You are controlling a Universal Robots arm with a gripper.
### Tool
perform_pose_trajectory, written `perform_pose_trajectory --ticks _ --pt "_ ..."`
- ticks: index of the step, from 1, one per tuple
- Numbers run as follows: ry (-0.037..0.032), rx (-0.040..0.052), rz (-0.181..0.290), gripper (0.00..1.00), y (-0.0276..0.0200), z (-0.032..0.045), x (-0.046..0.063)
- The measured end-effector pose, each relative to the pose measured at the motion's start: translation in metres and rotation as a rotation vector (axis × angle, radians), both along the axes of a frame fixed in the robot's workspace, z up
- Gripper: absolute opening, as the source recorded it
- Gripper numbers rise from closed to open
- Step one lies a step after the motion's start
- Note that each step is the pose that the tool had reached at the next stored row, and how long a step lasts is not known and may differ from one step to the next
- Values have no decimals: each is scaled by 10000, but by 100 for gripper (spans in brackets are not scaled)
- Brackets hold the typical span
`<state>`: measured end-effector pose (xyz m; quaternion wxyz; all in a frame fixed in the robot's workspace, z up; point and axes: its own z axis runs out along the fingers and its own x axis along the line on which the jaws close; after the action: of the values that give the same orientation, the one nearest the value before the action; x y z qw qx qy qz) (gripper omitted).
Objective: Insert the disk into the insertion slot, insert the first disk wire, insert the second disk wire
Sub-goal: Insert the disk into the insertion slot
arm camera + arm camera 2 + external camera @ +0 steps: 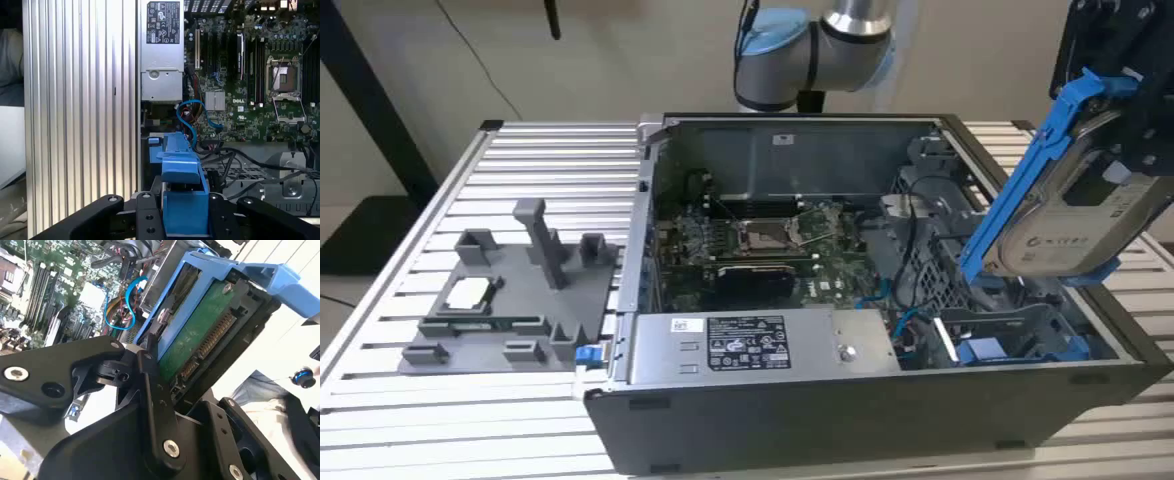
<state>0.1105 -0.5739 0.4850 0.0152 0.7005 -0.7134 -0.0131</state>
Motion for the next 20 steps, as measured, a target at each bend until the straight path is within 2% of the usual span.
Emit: perform_pose_trajectory --ticks 12,20 --pt "1 -3 0 33 0 -4 0" --pt "-20 -9 0 33 0 -104 0"
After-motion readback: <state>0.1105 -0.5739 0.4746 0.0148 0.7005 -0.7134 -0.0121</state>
